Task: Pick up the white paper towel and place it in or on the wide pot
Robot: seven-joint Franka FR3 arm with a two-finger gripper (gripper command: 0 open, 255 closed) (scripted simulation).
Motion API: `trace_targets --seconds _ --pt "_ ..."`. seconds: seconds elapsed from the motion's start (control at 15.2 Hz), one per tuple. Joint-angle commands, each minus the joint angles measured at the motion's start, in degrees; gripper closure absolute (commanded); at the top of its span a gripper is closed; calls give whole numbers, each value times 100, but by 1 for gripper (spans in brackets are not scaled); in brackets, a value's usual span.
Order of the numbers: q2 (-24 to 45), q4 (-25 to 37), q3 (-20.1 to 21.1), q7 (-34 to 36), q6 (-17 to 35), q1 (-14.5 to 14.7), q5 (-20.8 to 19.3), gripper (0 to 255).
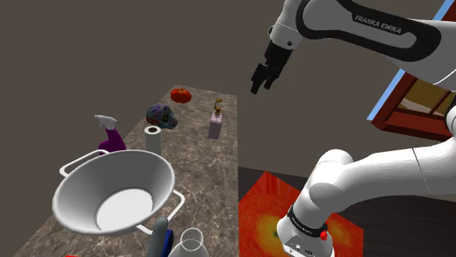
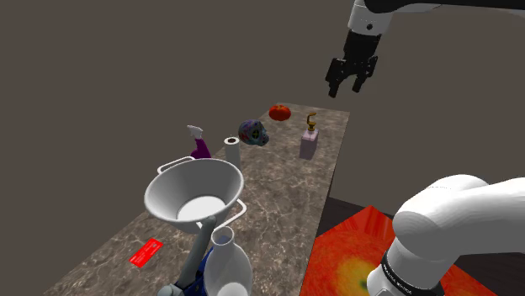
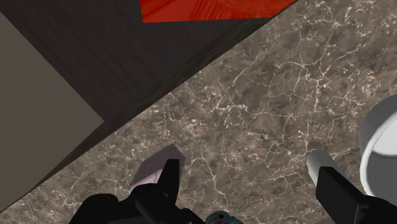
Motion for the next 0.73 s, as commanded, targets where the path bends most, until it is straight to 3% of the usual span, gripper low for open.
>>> trace_targets --seconds 0.0,0.66 --pt "0 0 0 0 0 0 0 0" --pt "1292 -168 619 676 1423 283 377 0"
